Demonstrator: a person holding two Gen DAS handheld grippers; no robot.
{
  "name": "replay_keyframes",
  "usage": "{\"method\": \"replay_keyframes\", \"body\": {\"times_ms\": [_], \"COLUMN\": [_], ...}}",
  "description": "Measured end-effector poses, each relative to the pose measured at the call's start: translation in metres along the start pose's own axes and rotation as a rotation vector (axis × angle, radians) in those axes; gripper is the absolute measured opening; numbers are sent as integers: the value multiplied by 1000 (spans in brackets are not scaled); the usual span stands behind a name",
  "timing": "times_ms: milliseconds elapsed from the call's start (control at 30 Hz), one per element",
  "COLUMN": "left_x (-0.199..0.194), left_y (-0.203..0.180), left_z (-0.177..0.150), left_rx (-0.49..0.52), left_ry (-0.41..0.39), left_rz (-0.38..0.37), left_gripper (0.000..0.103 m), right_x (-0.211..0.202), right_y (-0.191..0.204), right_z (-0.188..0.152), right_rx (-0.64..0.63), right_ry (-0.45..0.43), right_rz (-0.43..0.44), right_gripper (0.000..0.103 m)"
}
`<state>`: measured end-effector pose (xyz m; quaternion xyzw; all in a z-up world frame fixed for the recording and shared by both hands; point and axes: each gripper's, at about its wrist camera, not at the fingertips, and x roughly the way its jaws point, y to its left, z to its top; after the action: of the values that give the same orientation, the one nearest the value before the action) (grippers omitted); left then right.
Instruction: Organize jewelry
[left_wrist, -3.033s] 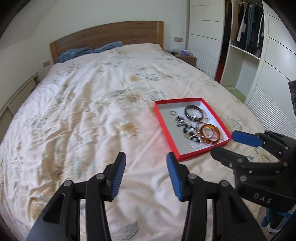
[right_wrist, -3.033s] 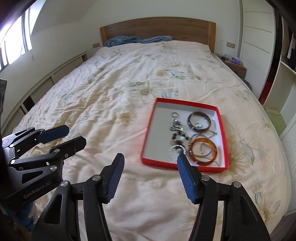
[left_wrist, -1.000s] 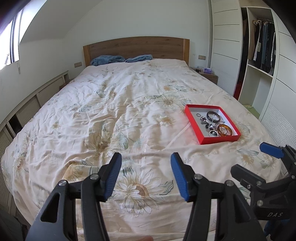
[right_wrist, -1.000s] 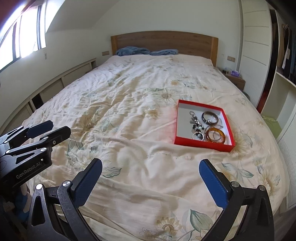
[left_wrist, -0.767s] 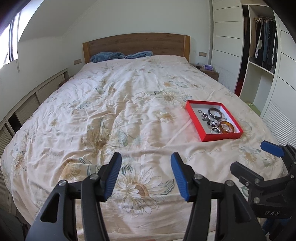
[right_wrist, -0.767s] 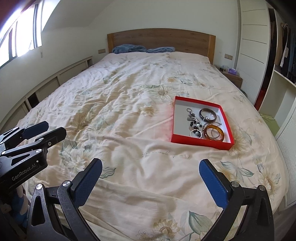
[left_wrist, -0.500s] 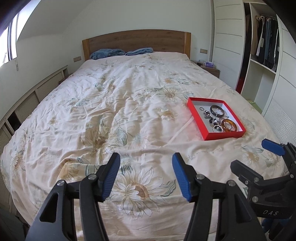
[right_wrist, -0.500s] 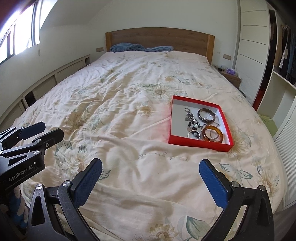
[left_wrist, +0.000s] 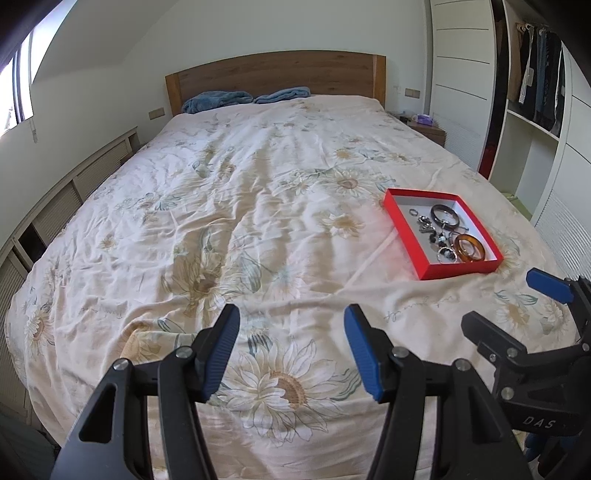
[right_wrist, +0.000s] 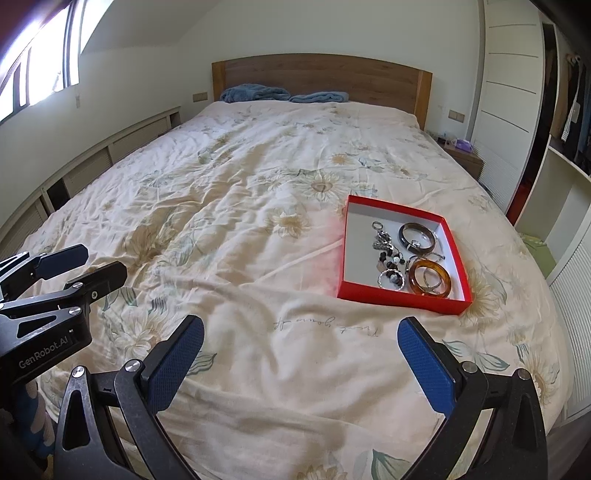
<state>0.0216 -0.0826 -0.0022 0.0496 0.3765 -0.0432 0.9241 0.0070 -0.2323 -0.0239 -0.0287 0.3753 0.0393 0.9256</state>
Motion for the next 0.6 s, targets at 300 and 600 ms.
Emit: {"method": "replay_keyframes", "body": {"times_ms": [300, 600], "left_x": [4, 6], "left_y": [0, -1], "left_z": [3, 4], "left_rx": [5, 11], "left_ry": [2, 2], "left_rz": [-9, -11], "left_gripper": [57, 57], "right_x": [7, 9], "right_y": [-1, -3], "right_z": [3, 2], "right_rx": [9, 15], "right_ry": [3, 8], "right_rz": [-15, -23], "right_gripper": [103, 103]}}
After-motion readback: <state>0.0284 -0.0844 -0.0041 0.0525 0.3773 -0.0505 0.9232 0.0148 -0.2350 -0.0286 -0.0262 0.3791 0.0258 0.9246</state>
